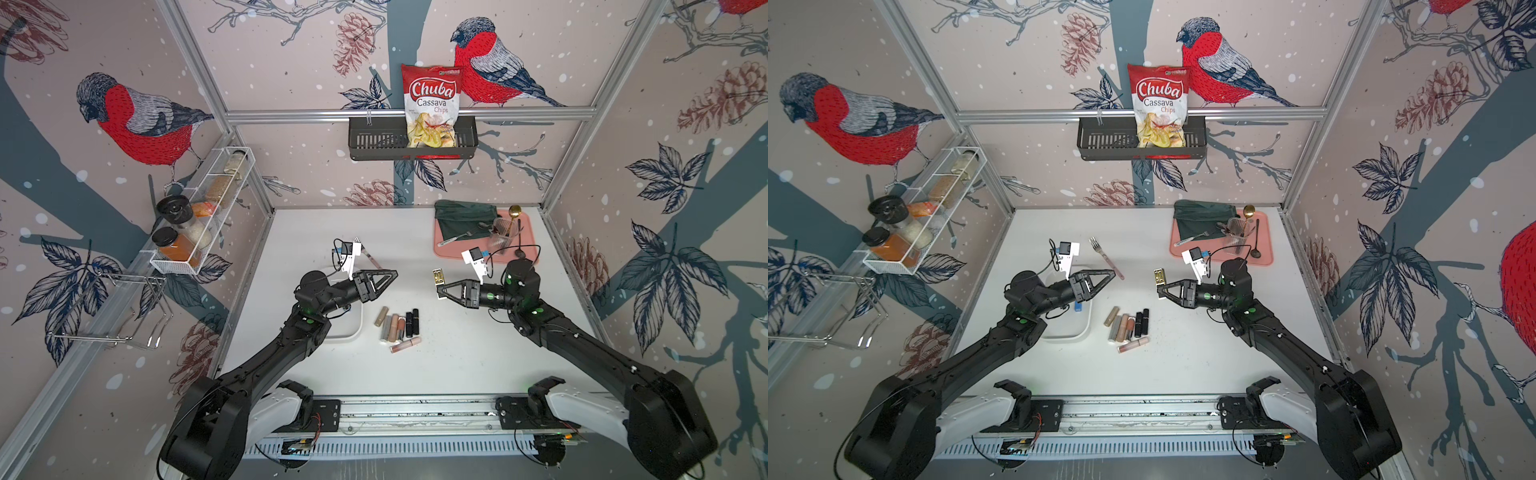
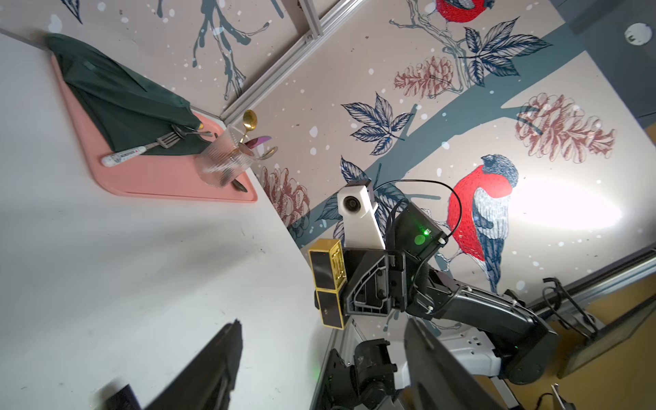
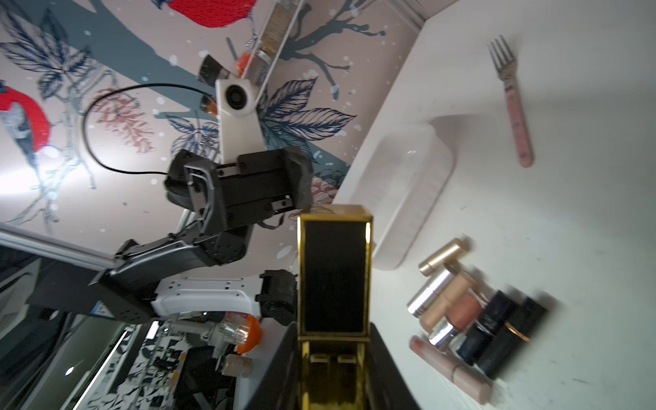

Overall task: Put the lipstick into the storage box
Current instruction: Pick up the lipstick at the center of the board, then place the lipstick in the storage box.

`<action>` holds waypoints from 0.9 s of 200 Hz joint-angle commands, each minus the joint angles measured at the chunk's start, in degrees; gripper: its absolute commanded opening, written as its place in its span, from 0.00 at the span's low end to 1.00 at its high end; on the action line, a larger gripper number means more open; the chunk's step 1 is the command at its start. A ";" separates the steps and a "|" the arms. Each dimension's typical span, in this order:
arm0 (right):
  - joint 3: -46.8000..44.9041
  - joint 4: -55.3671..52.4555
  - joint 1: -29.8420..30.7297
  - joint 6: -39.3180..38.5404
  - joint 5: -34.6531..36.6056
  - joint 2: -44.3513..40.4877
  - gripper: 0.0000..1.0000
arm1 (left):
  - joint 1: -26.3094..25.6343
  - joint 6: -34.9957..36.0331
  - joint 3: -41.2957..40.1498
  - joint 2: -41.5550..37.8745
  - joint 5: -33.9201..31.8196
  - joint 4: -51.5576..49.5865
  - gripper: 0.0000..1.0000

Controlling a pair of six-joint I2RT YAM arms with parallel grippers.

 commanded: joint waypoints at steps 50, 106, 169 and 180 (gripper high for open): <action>3.75 19.62 5.42 10.96 -4.23 5.20 0.27 | -4.60 -1.87 2.95 2.18 -0.85 8.01 0.73; 7.22 19.30 8.97 10.00 -3.33 8.37 0.27 | -6.54 -1.87 4.78 4.67 -0.97 8.83 0.71; 8.80 19.19 11.05 9.34 -2.72 12.53 0.26 | -7.32 -2.04 6.22 5.99 -0.59 9.17 0.59; 9.01 18.85 11.05 9.03 -2.72 12.72 0.26 | -7.46 -1.96 6.38 6.11 -0.30 8.78 0.58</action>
